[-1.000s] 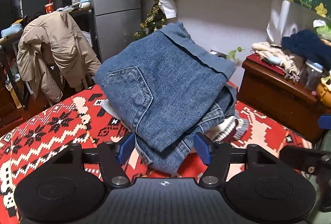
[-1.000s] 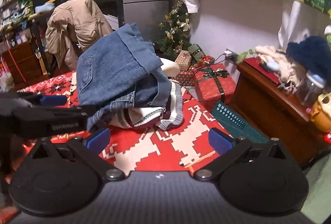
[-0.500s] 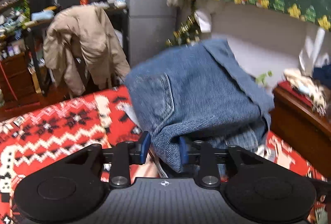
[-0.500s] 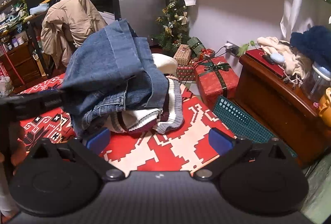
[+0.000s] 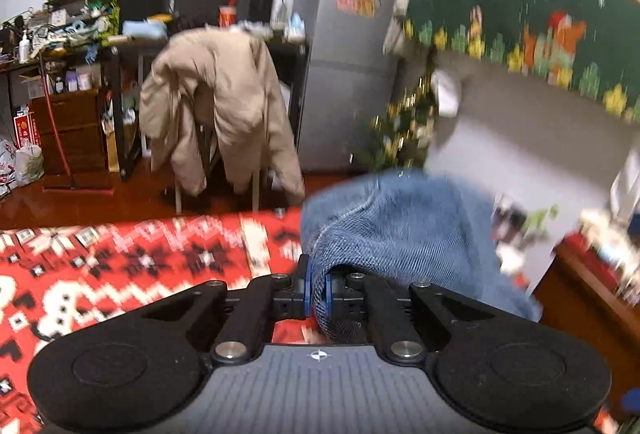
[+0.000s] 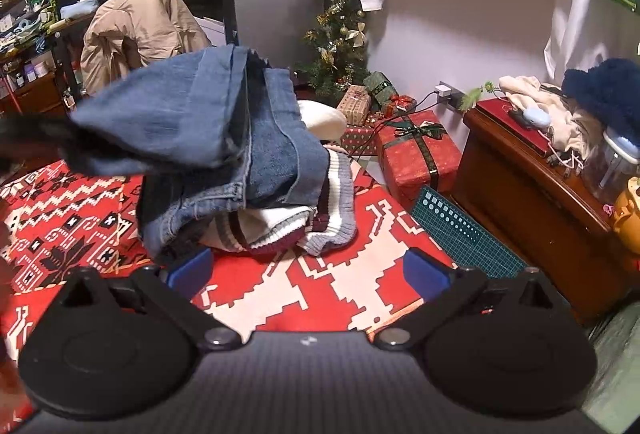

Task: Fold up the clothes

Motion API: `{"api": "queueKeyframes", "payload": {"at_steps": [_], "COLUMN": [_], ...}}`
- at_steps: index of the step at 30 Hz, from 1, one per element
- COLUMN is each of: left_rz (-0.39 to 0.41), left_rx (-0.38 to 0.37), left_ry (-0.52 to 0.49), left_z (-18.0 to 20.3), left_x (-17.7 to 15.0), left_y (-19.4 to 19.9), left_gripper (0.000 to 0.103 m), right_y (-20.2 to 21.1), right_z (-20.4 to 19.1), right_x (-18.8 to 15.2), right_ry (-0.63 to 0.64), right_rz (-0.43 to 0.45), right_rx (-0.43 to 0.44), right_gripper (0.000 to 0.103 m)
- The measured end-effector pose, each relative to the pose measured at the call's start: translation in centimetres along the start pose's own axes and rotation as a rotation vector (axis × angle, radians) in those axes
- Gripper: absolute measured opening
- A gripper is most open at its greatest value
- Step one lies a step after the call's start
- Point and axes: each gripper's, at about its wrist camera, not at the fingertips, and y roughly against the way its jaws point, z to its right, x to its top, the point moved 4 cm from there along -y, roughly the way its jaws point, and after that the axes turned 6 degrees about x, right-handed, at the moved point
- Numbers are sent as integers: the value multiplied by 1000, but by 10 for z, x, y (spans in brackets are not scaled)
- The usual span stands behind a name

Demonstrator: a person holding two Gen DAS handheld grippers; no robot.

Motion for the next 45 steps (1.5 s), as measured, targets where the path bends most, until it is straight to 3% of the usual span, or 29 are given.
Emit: {"api": "queueKeyframes", "payload": {"at_steps": [5,11,19,25,30,36,40,45], "left_rz": [93,85,-142,-268,-264,-241,-238,-227], "left_rx": [68,164,321,268,250,242,246,309], "left_ry": [53,149,259,290,229,188,179,104], "left_z": [-47,-130,-234,-272,-276,-280,-279,-277], "left_x": [28,30,-52,-98,-121,-147,-159,-167], "left_y": [52,107,136,135,137,132,130,115], "left_gripper": [6,5,6,9,36,47,61,71], "right_y": [14,38,61,60,46,23,13,7], "right_z": [-18,-45,-104,-152,-181,-194,-197,-199], "right_x": [8,16,6,-23,-53,-72,-76,-79], "right_ry": [56,81,145,203,255,245,265,255], "right_rz": [40,79,69,9,-16,-58,-77,-90], "right_rx": [12,70,169,240,273,292,292,297], "right_gripper": [102,102,102,102,102,102,102,102]}}
